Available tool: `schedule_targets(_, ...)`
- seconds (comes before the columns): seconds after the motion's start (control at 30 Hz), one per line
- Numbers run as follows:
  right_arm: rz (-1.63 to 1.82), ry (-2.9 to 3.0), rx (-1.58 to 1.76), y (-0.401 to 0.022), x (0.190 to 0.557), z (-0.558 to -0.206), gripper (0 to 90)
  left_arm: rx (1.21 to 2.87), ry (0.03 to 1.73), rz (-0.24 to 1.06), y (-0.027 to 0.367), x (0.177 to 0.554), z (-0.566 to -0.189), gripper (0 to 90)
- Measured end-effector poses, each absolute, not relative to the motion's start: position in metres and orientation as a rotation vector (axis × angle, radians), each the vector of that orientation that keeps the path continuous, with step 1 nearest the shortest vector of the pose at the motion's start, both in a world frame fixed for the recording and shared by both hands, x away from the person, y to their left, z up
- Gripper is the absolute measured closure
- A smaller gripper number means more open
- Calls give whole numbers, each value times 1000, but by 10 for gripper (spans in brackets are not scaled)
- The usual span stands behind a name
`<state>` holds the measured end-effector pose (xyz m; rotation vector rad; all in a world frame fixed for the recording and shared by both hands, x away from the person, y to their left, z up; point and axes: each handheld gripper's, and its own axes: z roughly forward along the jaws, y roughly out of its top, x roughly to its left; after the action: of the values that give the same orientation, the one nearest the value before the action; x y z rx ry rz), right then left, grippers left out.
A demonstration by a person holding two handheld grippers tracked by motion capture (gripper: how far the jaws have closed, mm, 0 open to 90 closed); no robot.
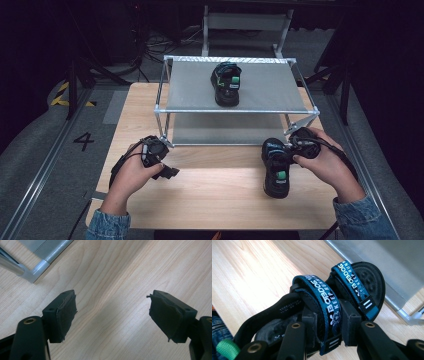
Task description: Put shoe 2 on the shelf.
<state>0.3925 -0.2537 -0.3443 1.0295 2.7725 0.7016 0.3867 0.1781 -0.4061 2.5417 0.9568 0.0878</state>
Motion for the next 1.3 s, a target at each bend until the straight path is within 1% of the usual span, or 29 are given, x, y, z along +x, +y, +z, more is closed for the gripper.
schedule_targets(0.27, 749, 2789, 1066, -255, 392, -325, 691, 2549, 957, 58, 180, 388, -411, 204)
schedule_targets(0.8, 785, 2786, 1066, -250, 392, -287, 689, 2539, 978, 59, 185, 390, -415, 198)
schedule_targets(1.0, 815, 2783, 1077, -251, 394, -270, 689, 2551, 947, 53, 185, 390, -417, 198)
schedule_targets(1.3, 834, 2774, 1067, -254, 392, -243, 689, 2531, 986, 57, 187, 389, -417, 197)
